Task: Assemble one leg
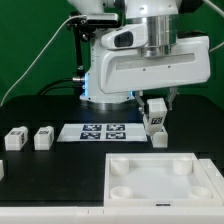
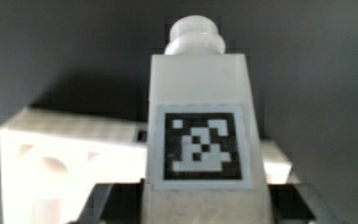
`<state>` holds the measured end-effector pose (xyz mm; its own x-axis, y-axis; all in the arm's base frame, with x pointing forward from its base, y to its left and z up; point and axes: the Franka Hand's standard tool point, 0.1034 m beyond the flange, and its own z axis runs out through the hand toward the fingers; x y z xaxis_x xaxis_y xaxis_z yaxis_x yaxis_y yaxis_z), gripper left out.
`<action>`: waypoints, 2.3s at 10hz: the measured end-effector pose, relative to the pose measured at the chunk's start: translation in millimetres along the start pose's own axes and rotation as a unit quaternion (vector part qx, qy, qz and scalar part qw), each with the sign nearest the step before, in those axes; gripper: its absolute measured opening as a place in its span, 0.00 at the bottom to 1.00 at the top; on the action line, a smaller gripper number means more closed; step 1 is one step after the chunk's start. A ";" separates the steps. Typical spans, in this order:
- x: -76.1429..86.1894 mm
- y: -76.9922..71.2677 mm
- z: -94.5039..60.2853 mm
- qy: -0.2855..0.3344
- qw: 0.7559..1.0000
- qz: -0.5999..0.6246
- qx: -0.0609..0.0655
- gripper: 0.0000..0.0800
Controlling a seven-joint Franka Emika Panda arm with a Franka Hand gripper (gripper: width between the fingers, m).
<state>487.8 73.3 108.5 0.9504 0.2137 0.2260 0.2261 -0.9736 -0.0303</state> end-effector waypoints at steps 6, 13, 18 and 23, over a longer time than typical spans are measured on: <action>38.5 4.9 -5.9 0.058 0.998 -0.008 -0.007 0.37; 120.4 11.9 -4.3 0.099 0.995 -0.027 -0.004 0.37; 120.0 15.9 4.3 0.135 0.990 -0.028 -0.015 0.37; 153.4 17.5 19.4 0.150 0.988 -0.028 -0.011 0.37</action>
Offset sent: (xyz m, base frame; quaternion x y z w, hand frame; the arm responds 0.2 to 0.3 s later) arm 0.0000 0.0000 0.0000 0.0000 0.0000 0.0000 1.0000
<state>641.8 90.6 123.7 0.8296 0.2371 0.5055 0.2688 -0.9631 0.0106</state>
